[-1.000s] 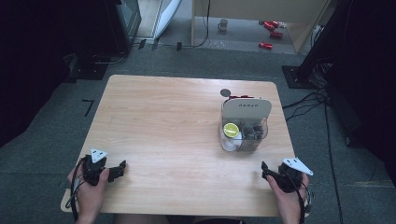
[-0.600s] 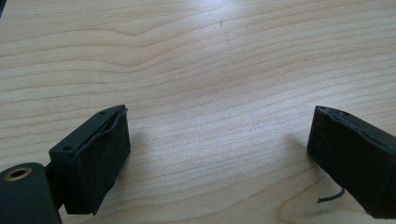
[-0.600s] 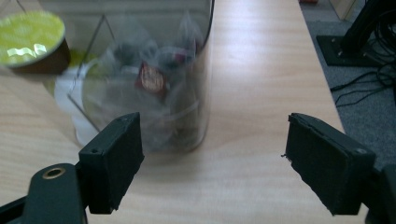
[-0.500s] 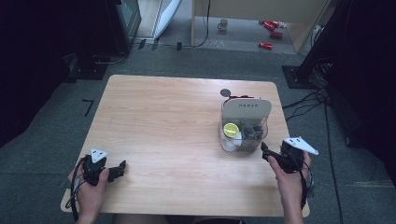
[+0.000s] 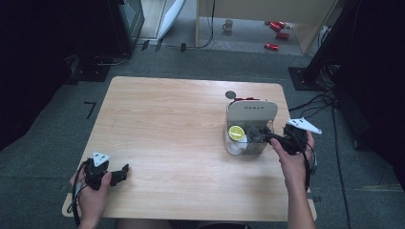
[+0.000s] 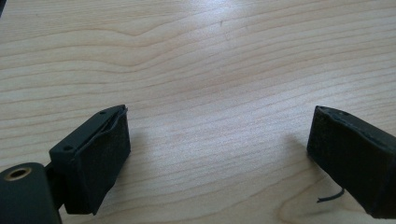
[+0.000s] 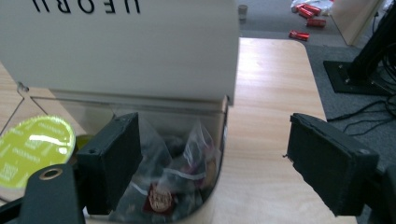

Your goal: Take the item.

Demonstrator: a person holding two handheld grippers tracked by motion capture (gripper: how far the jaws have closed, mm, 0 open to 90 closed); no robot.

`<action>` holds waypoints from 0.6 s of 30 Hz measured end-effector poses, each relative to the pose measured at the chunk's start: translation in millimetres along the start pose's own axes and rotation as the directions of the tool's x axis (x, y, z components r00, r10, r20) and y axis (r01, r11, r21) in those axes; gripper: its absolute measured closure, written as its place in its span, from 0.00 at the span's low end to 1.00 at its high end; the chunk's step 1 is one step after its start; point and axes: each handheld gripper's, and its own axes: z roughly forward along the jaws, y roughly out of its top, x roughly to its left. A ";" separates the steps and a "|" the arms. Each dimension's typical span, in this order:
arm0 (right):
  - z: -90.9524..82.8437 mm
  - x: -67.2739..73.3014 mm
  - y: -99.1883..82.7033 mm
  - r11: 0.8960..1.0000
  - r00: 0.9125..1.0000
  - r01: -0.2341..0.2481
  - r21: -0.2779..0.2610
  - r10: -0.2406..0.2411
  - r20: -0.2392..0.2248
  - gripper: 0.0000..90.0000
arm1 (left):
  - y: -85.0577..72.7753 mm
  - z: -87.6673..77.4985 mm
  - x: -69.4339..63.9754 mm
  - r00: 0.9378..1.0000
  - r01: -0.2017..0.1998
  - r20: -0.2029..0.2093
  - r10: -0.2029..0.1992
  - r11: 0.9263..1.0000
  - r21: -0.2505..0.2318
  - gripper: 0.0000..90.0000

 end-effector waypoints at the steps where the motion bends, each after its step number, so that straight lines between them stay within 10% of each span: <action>1: 5.0 0.9 3.6 1.000 1.000 -0.001 -0.003 0.001 -0.011 0.19 | 0.0 0.0 0.0 1.000 0.000 0.000 0.000 1.000 0.000 0.07; 18: 30.5 -5.5 25.3 1.000 0.997 -0.012 -0.015 0.011 -0.080 0.15 | 0.6 0.4 -0.7 1.000 -0.011 0.009 0.011 1.000 0.001 0.07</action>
